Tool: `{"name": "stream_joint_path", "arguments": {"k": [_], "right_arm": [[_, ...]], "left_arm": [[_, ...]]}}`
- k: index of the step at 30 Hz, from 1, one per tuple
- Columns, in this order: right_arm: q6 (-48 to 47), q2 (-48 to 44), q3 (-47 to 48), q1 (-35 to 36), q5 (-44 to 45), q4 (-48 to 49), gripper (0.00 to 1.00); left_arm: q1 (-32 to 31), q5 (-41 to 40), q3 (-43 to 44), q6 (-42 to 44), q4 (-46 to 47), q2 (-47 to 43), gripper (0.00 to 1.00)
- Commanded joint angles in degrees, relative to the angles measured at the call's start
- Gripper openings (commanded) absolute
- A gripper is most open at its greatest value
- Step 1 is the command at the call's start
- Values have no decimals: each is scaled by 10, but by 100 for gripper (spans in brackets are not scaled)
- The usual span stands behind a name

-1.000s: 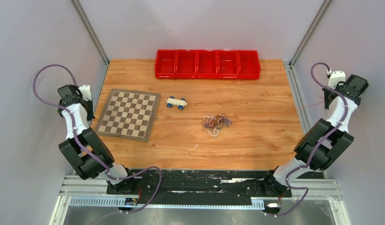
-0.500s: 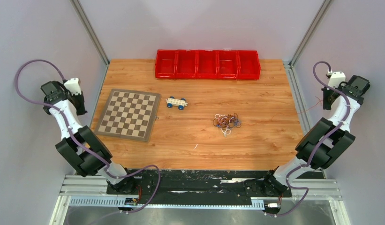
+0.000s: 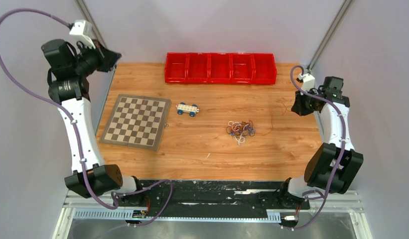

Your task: Untangle the cables

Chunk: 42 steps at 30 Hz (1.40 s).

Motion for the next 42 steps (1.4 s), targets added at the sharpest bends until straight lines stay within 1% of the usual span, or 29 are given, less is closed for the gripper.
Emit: {"name": "stream_joint_path", "arguments": {"k": [1,4,6,8,16,21,24,30,36,42], "right_arm": [[45,-13,-4,39,-41,3,0],[66,-7,-5,57,-48,3,0],[73,-5,-8,64,-49,3,0],[77,-3,-11,67,-48,4,0],[88,23,-8,70,-40,6,0],[95,49,10,72,-36,6,0],[94,59,16,73,-31,7,0],[93,76,21,73,-25,7,0],[101,94,31,73,-21,7,0],[98,97,28,73,-9,5,0]], "left_arm": [[-35,-20,88,-140,140,87,0],[-63,-45,147,-184,191,134,0],[-81,-74,181,-191,222,169,0],[-100,-97,217,-183,227,202,0],[-147,-144,275,-183,299,309,0],[-160,-155,318,-189,312,381,0],[-165,-159,323,-188,321,396,0],[-169,-164,328,-187,343,397,0],[-184,-182,359,-161,388,447,0],[-219,-195,368,-76,415,506,0]]}}
